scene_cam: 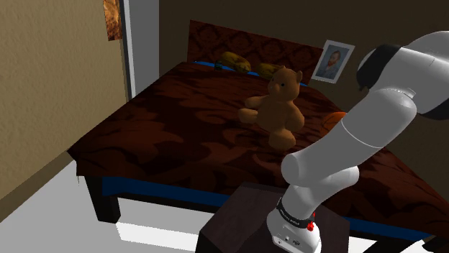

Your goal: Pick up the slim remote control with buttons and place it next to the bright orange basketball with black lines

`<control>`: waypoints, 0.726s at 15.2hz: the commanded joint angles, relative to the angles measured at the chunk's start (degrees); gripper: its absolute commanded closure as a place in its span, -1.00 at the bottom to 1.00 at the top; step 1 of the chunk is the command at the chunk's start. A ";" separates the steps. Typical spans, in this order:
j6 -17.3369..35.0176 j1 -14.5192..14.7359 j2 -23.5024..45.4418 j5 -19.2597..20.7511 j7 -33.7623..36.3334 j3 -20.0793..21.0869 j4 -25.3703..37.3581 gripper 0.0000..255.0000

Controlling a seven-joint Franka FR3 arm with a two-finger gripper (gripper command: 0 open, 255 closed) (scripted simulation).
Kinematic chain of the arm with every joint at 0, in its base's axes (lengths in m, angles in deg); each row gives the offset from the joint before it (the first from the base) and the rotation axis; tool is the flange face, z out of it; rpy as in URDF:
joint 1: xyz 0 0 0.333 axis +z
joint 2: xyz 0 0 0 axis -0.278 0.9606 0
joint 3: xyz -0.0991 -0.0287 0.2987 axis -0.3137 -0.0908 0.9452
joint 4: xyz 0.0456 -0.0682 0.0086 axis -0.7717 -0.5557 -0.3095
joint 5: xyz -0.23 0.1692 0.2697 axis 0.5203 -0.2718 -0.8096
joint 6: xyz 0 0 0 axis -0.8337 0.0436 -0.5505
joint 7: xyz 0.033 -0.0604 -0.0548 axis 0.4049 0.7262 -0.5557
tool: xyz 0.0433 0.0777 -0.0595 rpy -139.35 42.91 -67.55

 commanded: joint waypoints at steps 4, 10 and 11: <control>3.92 -0.07 0.52 -0.11 -0.13 -0.65 -3.48 1.00; 8.64 0.00 1.82 -0.72 -0.68 -1.71 -7.20 1.00; 9.43 0.03 2.11 -0.88 -0.81 -1.90 -7.78 1.00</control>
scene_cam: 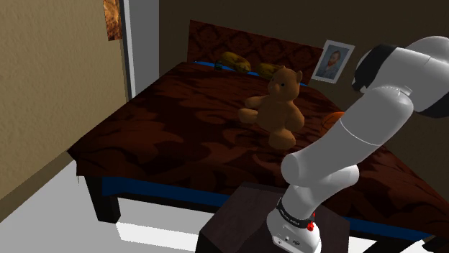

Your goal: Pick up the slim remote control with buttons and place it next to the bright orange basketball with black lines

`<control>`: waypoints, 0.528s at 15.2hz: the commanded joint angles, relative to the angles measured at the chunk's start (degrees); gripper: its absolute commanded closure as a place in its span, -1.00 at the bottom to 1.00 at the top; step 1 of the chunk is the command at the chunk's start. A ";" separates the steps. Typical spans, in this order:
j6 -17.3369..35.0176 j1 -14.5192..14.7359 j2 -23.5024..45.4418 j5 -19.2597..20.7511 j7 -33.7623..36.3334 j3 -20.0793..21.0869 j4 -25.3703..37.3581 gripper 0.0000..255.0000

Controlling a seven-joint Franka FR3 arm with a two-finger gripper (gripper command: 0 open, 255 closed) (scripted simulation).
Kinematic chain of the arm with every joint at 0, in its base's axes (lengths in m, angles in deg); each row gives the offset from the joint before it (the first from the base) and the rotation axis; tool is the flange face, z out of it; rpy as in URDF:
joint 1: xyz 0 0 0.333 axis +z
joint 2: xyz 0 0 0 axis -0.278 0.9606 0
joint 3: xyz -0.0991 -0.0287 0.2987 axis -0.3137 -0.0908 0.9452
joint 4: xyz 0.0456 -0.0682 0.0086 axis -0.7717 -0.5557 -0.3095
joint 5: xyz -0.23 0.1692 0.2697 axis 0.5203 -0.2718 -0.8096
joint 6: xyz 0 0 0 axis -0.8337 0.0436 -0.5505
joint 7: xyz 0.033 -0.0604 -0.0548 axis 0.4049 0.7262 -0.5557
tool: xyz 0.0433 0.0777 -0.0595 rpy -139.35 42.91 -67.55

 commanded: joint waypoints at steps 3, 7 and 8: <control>3.43 0.12 1.28 -0.75 -0.68 -0.88 -2.44 1.00; 6.65 0.33 2.90 -1.87 -1.57 -1.76 -4.50 1.00; 7.46 0.39 3.36 -2.21 -1.84 -1.98 -4.99 1.00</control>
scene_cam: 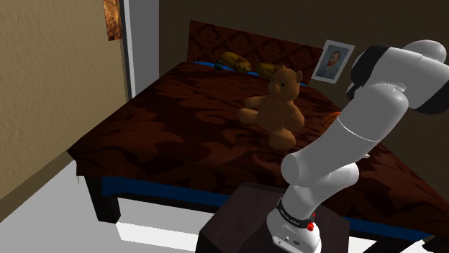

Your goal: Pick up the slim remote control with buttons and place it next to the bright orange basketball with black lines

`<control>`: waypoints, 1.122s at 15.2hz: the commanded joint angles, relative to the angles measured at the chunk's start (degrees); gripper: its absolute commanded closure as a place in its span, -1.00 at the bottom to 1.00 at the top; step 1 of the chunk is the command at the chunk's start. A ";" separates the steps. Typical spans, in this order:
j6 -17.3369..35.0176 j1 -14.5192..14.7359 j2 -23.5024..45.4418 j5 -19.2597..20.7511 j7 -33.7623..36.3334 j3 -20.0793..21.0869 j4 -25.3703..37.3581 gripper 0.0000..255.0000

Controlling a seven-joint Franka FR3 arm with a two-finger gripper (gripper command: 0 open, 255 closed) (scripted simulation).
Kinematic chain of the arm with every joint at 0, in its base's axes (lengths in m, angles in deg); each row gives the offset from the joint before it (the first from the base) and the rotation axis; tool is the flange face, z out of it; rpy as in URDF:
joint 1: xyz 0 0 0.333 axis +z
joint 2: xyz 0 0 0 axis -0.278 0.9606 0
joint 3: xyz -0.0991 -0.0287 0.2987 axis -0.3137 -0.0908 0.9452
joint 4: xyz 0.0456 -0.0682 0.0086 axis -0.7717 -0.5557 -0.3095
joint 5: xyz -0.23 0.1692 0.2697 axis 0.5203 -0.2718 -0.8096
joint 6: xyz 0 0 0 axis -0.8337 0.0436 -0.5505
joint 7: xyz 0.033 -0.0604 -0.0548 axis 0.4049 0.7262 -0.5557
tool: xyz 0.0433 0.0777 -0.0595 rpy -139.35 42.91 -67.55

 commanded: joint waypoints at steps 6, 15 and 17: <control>5.69 0.47 3.85 -3.21 -2.51 -1.60 -3.06 1.00; 12.72 0.55 10.53 -10.22 -7.62 -2.50 -6.19 1.00; 14.18 0.31 12.25 -12.26 -9.08 -2.32 -6.72 1.00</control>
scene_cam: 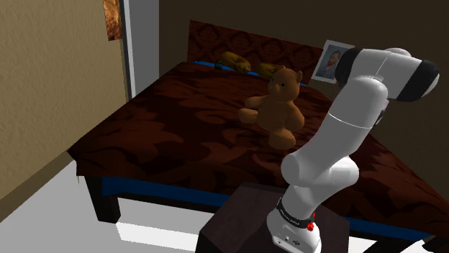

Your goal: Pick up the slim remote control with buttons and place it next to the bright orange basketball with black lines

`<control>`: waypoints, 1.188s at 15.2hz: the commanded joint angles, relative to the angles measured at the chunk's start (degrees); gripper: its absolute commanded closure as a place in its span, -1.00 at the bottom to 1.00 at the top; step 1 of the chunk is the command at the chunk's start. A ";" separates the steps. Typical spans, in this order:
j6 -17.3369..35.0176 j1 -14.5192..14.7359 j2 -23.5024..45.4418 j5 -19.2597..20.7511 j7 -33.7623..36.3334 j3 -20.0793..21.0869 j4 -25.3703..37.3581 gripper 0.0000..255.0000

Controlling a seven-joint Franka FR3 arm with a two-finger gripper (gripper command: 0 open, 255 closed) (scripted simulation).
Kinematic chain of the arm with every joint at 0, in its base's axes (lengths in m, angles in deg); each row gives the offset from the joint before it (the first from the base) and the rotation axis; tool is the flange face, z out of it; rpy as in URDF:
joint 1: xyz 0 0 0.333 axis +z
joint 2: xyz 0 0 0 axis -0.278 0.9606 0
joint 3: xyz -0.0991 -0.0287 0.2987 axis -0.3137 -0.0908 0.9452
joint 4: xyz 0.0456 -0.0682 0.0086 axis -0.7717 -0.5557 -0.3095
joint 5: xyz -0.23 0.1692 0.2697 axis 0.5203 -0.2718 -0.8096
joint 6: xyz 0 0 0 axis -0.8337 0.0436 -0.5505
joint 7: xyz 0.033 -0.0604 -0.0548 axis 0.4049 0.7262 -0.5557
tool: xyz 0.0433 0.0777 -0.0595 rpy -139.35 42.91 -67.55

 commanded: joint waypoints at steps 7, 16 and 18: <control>5.38 -2.15 7.02 -8.89 -6.31 2.31 -1.58 1.00; 9.61 -5.88 13.17 -17.05 -11.97 6.86 -2.11 1.00; 9.61 -5.89 13.17 -17.05 -11.97 6.87 -2.10 1.00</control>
